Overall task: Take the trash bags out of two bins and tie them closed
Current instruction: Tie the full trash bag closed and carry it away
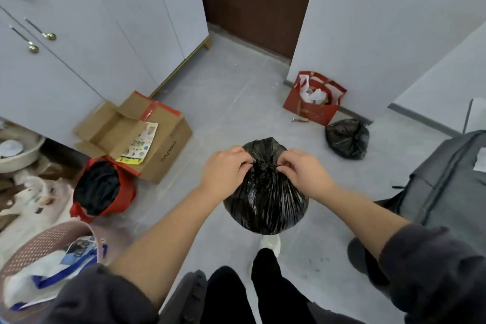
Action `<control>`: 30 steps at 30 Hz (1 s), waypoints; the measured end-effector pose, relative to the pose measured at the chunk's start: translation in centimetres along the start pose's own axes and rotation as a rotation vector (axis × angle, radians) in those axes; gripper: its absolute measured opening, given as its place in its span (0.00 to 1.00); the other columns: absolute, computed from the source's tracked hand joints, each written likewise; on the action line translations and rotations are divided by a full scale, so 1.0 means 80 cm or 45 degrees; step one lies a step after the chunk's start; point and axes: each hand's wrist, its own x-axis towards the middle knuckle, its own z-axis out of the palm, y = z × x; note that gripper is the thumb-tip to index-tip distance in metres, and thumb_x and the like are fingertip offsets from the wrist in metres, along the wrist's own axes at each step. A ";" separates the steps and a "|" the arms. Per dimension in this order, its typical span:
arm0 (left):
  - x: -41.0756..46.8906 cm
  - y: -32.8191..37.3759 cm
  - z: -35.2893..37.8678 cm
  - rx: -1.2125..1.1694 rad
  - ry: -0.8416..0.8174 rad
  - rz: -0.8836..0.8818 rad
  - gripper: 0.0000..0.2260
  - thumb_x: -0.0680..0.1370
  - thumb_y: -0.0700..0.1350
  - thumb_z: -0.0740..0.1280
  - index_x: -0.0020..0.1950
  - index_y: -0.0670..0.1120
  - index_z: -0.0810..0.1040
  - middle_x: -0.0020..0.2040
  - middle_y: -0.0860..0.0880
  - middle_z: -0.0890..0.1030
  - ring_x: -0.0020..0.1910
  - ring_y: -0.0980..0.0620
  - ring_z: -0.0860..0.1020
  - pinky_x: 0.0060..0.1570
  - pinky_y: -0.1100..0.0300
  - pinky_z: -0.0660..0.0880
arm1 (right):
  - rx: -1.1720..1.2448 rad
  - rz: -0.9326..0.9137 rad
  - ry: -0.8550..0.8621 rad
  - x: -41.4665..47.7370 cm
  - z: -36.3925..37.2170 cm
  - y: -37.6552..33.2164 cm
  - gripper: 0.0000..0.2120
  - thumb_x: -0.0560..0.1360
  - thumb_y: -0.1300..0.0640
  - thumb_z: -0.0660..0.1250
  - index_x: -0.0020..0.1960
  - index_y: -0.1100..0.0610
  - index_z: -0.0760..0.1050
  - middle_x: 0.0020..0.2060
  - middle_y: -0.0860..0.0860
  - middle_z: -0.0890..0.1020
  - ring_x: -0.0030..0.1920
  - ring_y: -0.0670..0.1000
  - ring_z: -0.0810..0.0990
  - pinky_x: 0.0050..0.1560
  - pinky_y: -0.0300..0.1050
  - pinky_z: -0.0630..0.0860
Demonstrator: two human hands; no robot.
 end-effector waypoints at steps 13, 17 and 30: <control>0.306 0.016 0.053 -0.013 -0.157 0.040 0.07 0.77 0.49 0.65 0.51 0.52 0.82 0.51 0.55 0.79 0.48 0.50 0.79 0.45 0.56 0.74 | -0.011 0.265 0.034 0.174 -0.116 0.159 0.03 0.76 0.57 0.66 0.45 0.56 0.75 0.39 0.50 0.77 0.40 0.49 0.75 0.41 0.41 0.70; 0.404 0.022 0.083 -0.061 -0.223 0.054 0.06 0.76 0.48 0.66 0.49 0.51 0.82 0.52 0.54 0.78 0.51 0.53 0.76 0.45 0.60 0.71 | 0.016 0.418 0.044 0.229 -0.143 0.215 0.04 0.75 0.57 0.67 0.45 0.57 0.75 0.39 0.51 0.78 0.41 0.51 0.76 0.43 0.48 0.74; 0.625 0.036 0.295 -0.095 -0.546 -0.169 0.04 0.76 0.44 0.66 0.47 0.48 0.80 0.50 0.51 0.80 0.49 0.48 0.77 0.47 0.56 0.73 | 0.142 0.725 -0.175 0.354 -0.123 0.484 0.03 0.76 0.56 0.65 0.45 0.53 0.73 0.42 0.49 0.76 0.45 0.53 0.76 0.46 0.48 0.74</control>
